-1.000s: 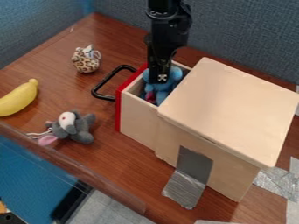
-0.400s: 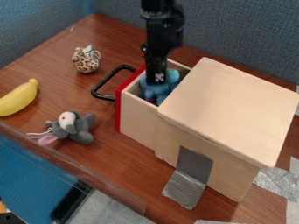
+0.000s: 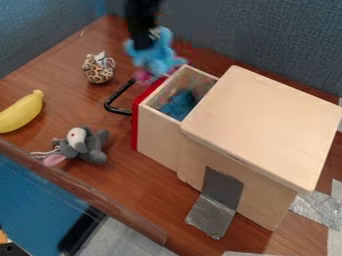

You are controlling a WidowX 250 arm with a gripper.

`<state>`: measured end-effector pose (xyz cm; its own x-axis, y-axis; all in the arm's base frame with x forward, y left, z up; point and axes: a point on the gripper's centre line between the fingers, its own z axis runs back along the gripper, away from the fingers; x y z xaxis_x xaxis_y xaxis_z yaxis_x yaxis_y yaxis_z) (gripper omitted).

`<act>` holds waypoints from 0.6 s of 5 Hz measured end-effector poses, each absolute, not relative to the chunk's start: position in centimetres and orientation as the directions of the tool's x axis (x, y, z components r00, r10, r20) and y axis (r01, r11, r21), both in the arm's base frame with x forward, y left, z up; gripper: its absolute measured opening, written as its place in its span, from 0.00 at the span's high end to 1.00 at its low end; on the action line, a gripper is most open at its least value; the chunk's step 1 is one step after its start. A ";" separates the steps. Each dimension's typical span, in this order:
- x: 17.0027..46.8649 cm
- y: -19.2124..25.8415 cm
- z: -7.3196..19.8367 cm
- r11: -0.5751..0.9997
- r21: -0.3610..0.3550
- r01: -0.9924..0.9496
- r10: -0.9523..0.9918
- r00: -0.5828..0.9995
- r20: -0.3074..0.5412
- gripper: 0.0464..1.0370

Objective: Take the blue object out of the drawer and place it on the left side of the table

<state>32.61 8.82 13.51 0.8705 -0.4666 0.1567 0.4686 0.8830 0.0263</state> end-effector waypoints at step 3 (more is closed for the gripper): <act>30.2 22.0 10.2 0.990 0.107 -0.089 0.083 0.995 0.055 0.94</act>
